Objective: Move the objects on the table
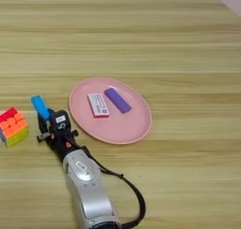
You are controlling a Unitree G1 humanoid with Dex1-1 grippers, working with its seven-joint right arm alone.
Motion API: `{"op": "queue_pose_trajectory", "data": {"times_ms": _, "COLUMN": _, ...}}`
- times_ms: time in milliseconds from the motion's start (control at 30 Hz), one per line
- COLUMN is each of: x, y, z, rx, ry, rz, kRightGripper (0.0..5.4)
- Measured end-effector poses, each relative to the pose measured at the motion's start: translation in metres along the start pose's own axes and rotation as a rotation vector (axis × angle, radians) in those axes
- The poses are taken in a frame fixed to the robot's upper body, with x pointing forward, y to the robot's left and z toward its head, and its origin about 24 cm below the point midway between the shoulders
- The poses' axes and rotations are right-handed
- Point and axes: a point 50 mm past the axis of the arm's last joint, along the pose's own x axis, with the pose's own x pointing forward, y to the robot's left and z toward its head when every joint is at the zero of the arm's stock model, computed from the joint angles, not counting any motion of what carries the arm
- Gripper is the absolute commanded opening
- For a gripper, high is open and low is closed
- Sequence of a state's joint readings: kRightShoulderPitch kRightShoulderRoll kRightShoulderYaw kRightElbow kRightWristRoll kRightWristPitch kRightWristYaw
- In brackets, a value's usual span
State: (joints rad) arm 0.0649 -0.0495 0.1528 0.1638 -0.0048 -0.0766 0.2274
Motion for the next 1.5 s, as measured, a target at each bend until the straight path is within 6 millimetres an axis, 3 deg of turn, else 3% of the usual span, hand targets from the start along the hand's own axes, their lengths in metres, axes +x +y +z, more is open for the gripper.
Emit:
{"op": "queue_pose_trajectory", "data": {"times_ms": 433, "x": -0.016, "y": 0.001, "z": 0.021, "rx": -0.018, "ry": -0.030, "rz": -0.011, "kRightGripper": 1.40}}
{"op": "queue_pose_trajectory", "data": {"times_ms": 900, "x": -0.025, "y": -0.012, "z": 0.039, "rx": -0.042, "ry": -0.066, "rz": -0.060, "kRightGripper": 1.40}}
{"op": "queue_pose_trajectory", "data": {"times_ms": 1100, "x": -0.044, "y": -0.051, "z": 0.042, "rx": -0.075, "ry": -0.048, "rz": -0.207, "kRightGripper": 1.40}}
{"op": "queue_pose_trajectory", "data": {"times_ms": 1500, "x": -0.072, "y": -0.099, "z": 0.042, "rx": -0.116, "ry": 0.024, "rz": -0.388, "kRightGripper": 1.40}}
